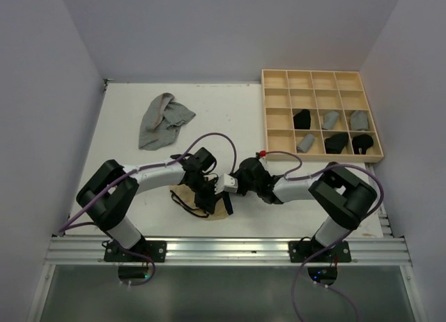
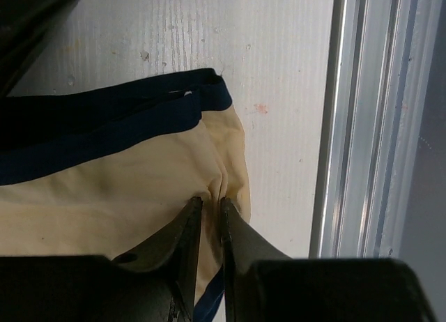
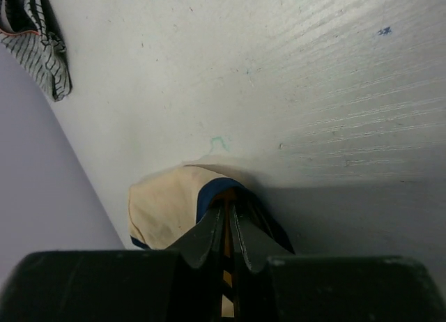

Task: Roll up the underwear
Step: Fold the underwear

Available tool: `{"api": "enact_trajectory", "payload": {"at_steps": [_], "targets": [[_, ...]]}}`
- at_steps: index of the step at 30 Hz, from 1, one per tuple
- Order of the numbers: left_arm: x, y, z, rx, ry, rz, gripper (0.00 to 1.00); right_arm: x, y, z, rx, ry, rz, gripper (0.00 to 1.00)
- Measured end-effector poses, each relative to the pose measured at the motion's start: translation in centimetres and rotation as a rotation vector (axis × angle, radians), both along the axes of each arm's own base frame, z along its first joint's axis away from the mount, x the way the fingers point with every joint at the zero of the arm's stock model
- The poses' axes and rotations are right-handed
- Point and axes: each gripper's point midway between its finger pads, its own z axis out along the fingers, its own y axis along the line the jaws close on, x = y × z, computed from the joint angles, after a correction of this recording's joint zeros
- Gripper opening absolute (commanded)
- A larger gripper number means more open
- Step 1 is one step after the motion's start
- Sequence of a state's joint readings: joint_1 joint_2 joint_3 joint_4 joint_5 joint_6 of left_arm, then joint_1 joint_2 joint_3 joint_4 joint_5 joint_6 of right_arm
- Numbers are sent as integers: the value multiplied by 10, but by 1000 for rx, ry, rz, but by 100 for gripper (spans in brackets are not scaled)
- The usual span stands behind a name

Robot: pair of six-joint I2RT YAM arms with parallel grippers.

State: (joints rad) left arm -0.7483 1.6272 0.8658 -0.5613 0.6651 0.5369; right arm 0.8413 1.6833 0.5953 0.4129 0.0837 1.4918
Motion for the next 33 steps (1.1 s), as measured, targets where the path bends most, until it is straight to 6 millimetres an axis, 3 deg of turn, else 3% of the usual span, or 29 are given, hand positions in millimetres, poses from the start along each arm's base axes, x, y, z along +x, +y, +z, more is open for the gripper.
{"api": "enact_trajectory", "payload": {"at_steps": [4, 6, 10, 14, 18, 21, 23, 27, 33], "targets": [[0, 0, 0, -2, -1, -1, 28, -3, -9, 5, -77, 3, 41, 5], [0, -1, 1, -6, 0, -2, 35, -8, -14, 6, -113, 9, 61, 1], [1, -3, 11, -34, -25, -9, 50, -17, -25, 19, -151, 0, 91, 1], [7, -7, 43, -116, -119, -8, 56, -20, -33, 47, -161, -65, 122, 17], [16, -9, 86, -212, -239, 18, 56, -16, -28, 69, -194, -127, 186, 17], [38, 0, 110, -265, -293, 103, 52, -9, -14, 83, -199, -167, 249, 17], [63, 14, 117, -266, -315, 194, 49, -9, -4, 82, -196, -168, 299, 17], [99, 43, 99, -207, -288, 336, 44, -12, 15, 56, -192, -108, 389, 18], [114, 76, 35, -70, -99, 460, 36, -33, 18, -3, -217, 55, 473, 18]]}}
